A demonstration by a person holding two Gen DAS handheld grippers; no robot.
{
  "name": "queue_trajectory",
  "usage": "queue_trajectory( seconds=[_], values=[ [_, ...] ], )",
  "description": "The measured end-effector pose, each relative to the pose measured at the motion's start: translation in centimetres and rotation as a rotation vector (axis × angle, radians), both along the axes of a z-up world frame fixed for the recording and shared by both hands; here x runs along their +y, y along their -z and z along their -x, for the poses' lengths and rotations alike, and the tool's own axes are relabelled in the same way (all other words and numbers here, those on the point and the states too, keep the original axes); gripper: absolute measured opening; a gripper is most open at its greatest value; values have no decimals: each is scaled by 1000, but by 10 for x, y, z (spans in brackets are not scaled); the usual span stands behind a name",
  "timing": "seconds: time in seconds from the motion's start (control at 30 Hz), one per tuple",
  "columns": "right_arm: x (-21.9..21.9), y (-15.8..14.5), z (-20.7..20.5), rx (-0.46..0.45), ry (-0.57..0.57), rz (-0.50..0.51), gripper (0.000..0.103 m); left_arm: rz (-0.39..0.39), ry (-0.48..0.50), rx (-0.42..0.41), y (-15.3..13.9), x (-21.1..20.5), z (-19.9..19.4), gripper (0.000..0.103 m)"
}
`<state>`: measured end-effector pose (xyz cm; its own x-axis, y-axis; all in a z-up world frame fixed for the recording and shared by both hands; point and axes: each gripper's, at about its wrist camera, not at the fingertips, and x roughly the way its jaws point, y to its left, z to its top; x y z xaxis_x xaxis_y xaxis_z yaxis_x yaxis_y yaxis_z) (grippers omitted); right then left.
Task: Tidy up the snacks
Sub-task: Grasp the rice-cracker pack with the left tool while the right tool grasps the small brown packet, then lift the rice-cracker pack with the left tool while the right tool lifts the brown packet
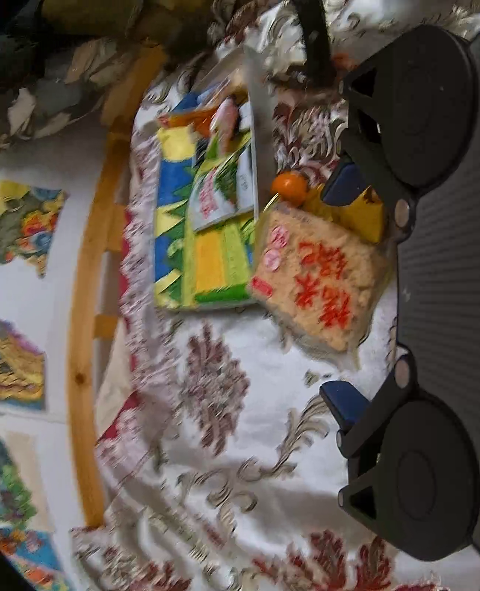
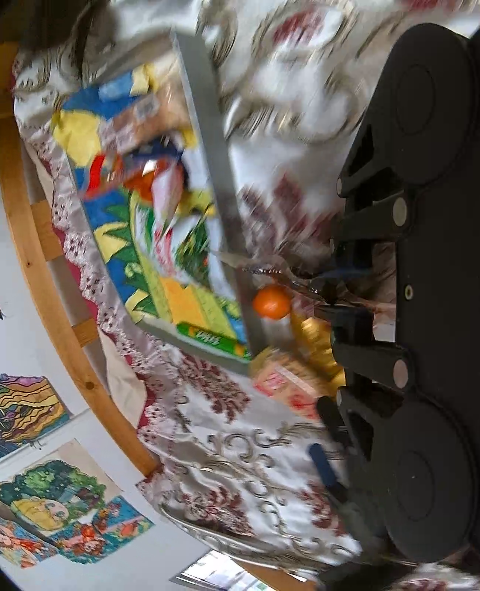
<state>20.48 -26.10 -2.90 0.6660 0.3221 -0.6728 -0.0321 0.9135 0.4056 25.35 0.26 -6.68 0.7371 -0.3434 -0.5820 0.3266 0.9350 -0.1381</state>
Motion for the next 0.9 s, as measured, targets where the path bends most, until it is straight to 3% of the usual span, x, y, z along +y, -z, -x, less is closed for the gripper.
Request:
queue_trajectory(
  seconds=[0.13, 0.23, 0.3, 0.37, 0.43, 0.53, 0.6, 0.7, 0.83, 0.87, 0.9],
  values=[
    [-28, 2, 33, 31, -22, -4, 17, 26, 38, 45, -6, 2, -9, 103],
    [-41, 8, 41, 41, 10, -20, 17, -87, 75, 35, -11, -10, -19, 103],
    [-42, 11, 39, 38, 10, -33, 18, -178, 152, 40, -10, -22, -27, 103],
    [-39, 13, 37, 31, -2, -28, 20, -217, 195, 76, -7, -30, -36, 102],
    [-34, 16, 34, 28, -17, -16, 24, -207, 201, 108, -6, -32, -45, 102],
    [-28, 20, 34, 28, -28, -4, 34, -148, 147, 176, -7, -28, -56, 88],
    [-28, 23, 34, 38, -22, -29, 43, -99, 126, 211, -7, -26, -56, 83],
    [-29, 26, 33, 63, -3, -77, 54, -128, 106, 214, -8, -30, -46, 80],
    [-25, 26, 35, 61, 15, -68, 51, -161, 94, 223, -16, -40, -27, 78],
    [-24, 27, 36, 61, 19, -59, 45, -152, 93, 229, -17, -43, -22, 77],
    [-23, 27, 37, 60, 23, -49, 33, -140, 94, 233, -19, -44, -15, 75]
  ],
)
